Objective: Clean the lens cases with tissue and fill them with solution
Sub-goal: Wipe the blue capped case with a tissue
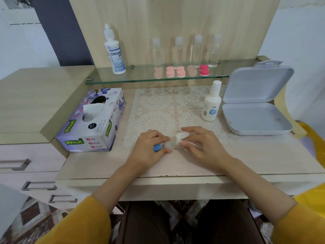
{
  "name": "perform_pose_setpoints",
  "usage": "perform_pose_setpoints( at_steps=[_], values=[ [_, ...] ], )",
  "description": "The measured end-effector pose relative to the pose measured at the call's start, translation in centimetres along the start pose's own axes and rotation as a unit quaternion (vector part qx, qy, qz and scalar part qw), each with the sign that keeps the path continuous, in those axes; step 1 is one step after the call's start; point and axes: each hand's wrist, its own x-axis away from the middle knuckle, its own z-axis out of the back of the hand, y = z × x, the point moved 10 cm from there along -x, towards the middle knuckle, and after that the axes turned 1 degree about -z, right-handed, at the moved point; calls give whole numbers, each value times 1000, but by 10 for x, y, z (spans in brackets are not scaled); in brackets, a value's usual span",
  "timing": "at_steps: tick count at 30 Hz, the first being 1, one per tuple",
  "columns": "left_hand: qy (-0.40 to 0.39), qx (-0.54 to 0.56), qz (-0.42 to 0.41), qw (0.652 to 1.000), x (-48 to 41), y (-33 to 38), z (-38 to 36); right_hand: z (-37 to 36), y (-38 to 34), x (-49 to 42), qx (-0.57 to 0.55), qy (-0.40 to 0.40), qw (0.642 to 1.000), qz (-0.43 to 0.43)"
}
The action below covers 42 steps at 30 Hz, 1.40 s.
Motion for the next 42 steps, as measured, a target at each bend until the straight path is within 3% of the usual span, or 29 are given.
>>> perform_pose_setpoints(
  at_steps=[7,11,20,27,42],
  values=[
    [13,-2,-6,1000,1,0,1,4,-4,4,-13,42,998,38],
    [23,-5,-6,1000,2,-2,1,5,-8,4,32,73,995,61],
    [20,1,-16,1000,2,-1,0,5,-13,2,43,86,991,88],
    [27,6,-20,999,1,-1,2,4,-17,5,115,106,982,103],
    [23,14,-26,999,1,1,1,3,-15,6,100,89,987,85]
  ],
)
